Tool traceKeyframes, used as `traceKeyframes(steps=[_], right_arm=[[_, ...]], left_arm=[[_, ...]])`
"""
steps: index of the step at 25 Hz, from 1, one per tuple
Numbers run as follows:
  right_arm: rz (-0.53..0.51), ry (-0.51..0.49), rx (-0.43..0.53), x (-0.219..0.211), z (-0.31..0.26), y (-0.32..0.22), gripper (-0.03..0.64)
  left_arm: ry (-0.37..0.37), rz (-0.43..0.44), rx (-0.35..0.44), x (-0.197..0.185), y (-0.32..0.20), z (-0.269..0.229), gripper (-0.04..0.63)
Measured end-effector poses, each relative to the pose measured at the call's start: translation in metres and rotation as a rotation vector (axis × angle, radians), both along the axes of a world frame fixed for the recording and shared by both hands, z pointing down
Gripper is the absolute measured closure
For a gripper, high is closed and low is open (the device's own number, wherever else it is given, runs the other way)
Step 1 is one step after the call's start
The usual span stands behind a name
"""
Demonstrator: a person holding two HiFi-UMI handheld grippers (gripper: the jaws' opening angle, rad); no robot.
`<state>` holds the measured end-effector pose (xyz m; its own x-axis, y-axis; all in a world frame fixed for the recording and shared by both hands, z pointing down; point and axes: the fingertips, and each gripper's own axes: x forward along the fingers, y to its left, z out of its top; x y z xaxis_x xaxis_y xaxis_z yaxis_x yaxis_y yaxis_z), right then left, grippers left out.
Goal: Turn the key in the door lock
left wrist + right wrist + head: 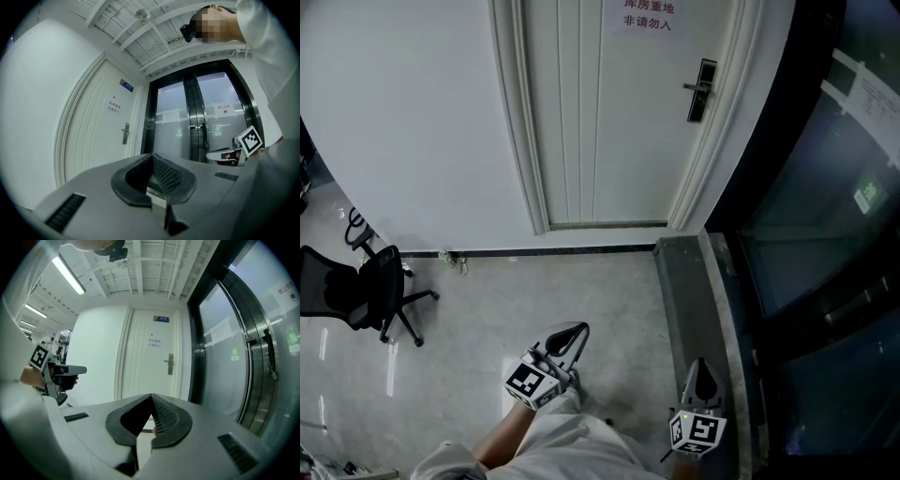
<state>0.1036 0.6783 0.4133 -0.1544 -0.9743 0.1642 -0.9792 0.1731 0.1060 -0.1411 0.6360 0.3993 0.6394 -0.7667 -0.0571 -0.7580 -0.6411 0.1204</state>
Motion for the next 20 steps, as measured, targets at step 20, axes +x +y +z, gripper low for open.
traceKeyframes(steps=[20], right_arm=[[0.134, 0.038, -0.021, -0.086, -0.008, -0.146, 0.626]], left_arm=[[0.043, 0.169, 0.02, -0.067, -0.174, -0.001, 0.589]])
